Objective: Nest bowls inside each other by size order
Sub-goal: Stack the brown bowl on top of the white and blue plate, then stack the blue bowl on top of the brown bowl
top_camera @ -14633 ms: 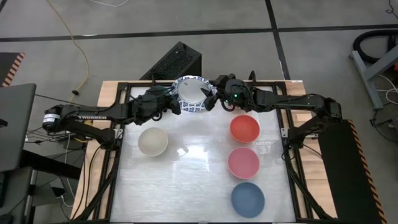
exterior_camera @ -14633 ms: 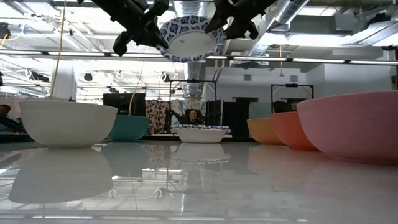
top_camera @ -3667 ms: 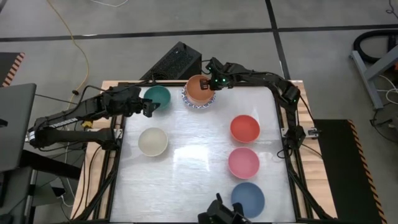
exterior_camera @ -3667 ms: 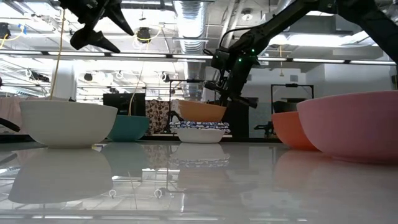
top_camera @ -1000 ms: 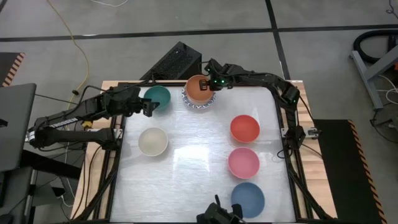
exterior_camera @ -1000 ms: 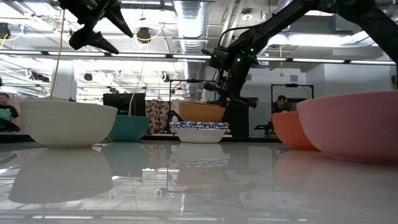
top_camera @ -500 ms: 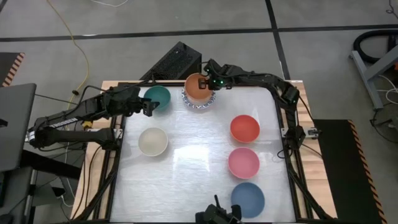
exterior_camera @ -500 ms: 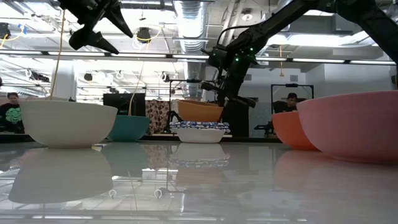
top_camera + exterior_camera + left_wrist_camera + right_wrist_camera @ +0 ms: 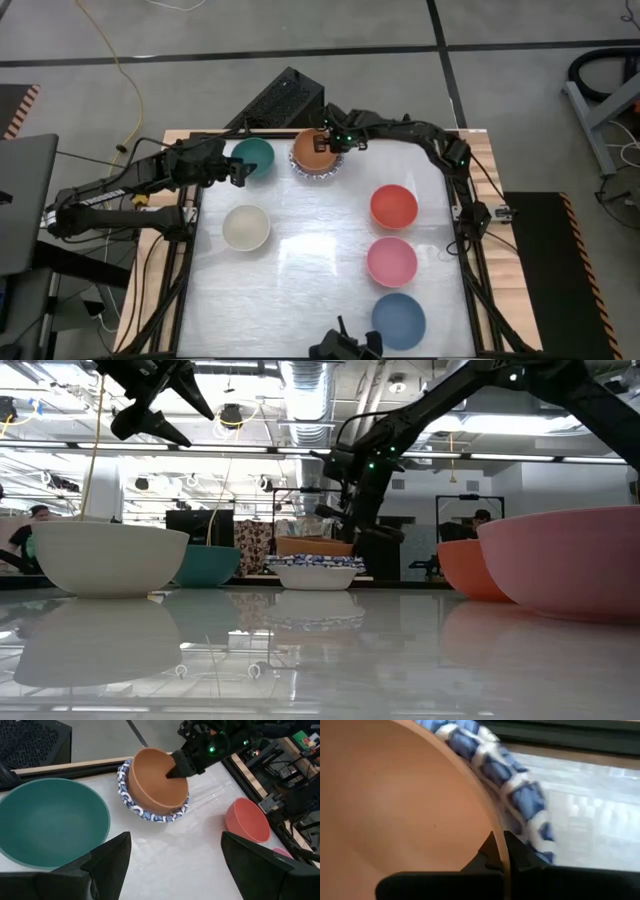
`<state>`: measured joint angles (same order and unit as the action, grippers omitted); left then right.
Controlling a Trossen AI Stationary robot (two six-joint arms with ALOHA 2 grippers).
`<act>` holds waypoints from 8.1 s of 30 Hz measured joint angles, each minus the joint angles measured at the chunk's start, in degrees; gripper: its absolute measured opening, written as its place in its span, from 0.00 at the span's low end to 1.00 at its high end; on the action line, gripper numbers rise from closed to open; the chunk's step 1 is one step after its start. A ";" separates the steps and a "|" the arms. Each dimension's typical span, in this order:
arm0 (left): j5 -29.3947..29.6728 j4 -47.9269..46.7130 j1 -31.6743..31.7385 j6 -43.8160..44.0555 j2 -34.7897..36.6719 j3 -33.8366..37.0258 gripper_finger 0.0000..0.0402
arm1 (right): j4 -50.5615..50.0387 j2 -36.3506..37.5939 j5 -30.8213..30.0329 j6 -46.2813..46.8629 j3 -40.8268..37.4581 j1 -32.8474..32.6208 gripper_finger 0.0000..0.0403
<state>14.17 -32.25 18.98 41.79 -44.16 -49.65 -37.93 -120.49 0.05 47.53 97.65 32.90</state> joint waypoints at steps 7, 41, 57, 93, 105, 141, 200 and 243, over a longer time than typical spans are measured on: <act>0.04 0.00 0.00 -0.32 0.00 0.00 0.74 | -3.16 0.05 -0.15 -2.01 0.12 0.69 0.02; -1.40 -0.44 0.02 -0.12 0.00 0.00 0.74 | -6.80 1.40 1.54 -14.31 4.66 0.95 0.51; -6.42 -0.65 0.00 -2.28 0.00 0.00 0.74 | -32.10 1.42 -3.01 -27.90 26.52 1.71 0.51; -8.57 -3.39 0.02 -0.37 -0.09 0.02 0.74 | -52.09 34.84 -9.57 49.87 4.18 -68.23 0.51; -11.79 -3.39 0.02 -1.12 -0.09 0.02 0.74 | -39.62 34.91 0.85 79.96 -11.22 -84.50 0.51; -10.75 -3.50 0.02 -2.56 -0.10 0.02 0.74 | -18.54 34.91 -10.98 74.05 -34.19 -84.54 0.51; -7.52 -5.99 0.02 -0.51 -0.11 0.02 0.74 | -4.89 23.30 1.82 55.52 -34.19 -84.22 0.08; -10.45 -7.52 0.02 -11.09 -0.11 0.02 0.74 | -32.93 33.16 -6.54 16.71 -6.69 -32.53 0.02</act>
<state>3.73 -39.77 19.00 30.70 -44.27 -49.63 -70.86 -87.33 -6.50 64.24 90.97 0.37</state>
